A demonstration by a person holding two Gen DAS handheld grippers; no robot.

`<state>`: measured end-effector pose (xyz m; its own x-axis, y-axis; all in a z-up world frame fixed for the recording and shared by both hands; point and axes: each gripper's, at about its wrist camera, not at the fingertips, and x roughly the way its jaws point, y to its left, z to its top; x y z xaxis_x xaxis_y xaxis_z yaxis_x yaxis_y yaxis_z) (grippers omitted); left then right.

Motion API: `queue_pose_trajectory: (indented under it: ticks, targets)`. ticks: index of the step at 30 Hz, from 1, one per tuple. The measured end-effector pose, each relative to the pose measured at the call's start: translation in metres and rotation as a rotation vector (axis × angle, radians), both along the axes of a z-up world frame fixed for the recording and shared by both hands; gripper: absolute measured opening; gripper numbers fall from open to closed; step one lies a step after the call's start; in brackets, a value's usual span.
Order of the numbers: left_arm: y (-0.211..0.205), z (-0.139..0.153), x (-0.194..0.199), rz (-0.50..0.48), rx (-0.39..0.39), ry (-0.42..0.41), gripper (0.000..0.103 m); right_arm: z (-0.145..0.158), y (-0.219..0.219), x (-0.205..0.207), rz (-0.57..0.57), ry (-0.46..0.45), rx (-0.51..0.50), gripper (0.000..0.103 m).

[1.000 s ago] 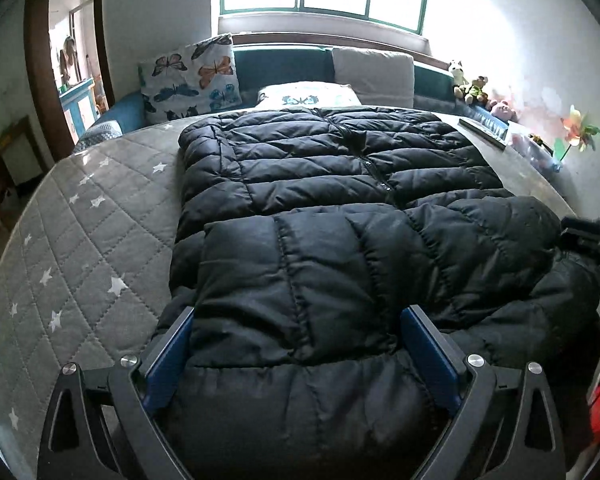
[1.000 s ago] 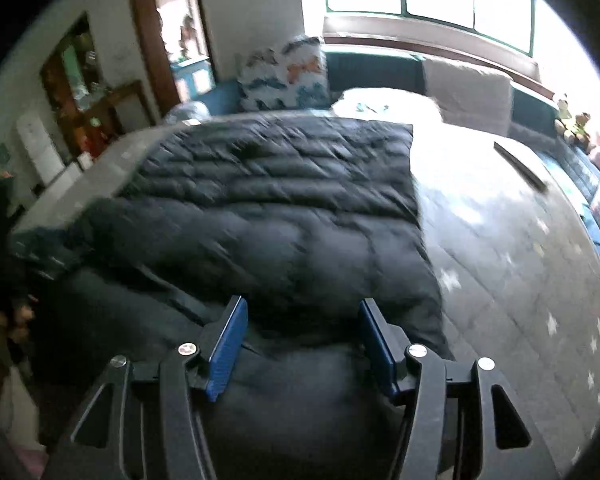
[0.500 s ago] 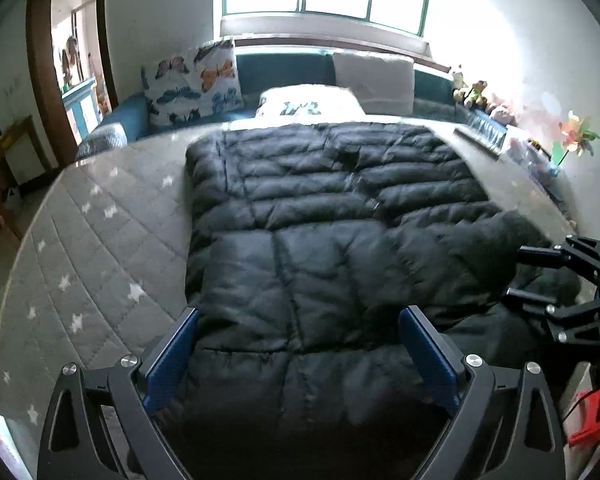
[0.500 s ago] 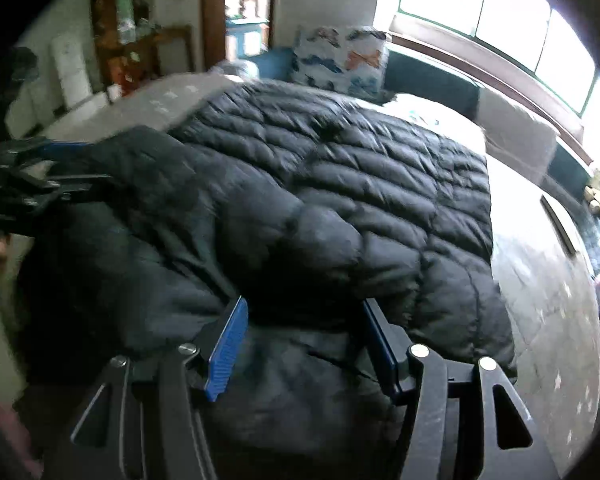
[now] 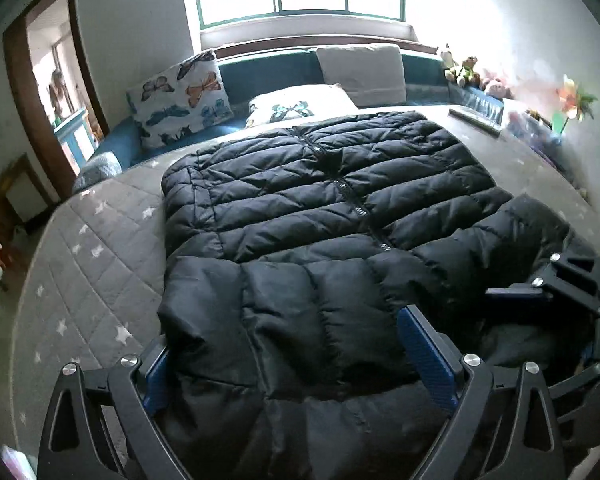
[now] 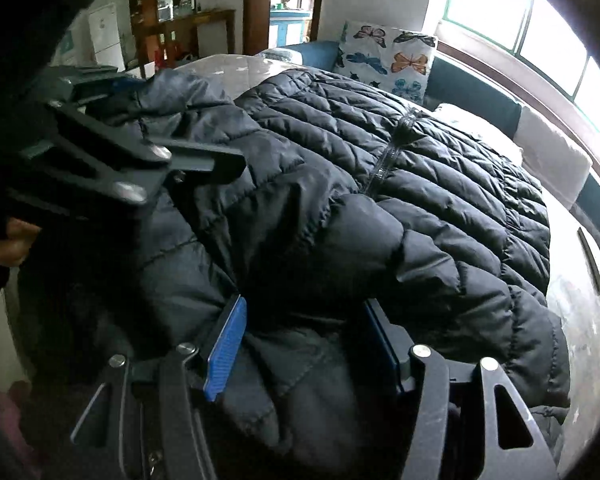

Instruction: Fold large clothes

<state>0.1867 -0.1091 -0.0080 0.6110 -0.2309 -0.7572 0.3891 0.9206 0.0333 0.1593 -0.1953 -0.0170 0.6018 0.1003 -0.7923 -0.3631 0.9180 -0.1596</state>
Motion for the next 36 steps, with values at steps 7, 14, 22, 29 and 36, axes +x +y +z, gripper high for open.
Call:
queue_pose_trajectory:
  ticks: [7,14,22,29,36]
  targets:
    - [0.000,0.038,-0.015,-0.027,-0.116,-0.078,0.103,-0.002,0.007,-0.005,0.017,-0.022,-0.021,0.065]
    - [0.012,0.029,-0.007,0.038,-0.107,-0.043,0.086,0.003,0.003,-0.009,0.033,-0.026,0.006,0.066]
    - [0.036,0.063,-0.017,0.022,-0.202,-0.092,0.086,0.023,-0.006,-0.019,0.067,-0.033,0.095,0.066]
    - [0.020,0.034,-0.007,-0.052,-0.185,-0.011,0.086,0.052,-0.051,-0.036,-0.031,-0.078,0.055,0.066]
    - [0.013,-0.011,0.002,-0.072,-0.091,0.063,0.086,0.038,-0.111,-0.036,-0.184,-0.028,0.115,0.066]
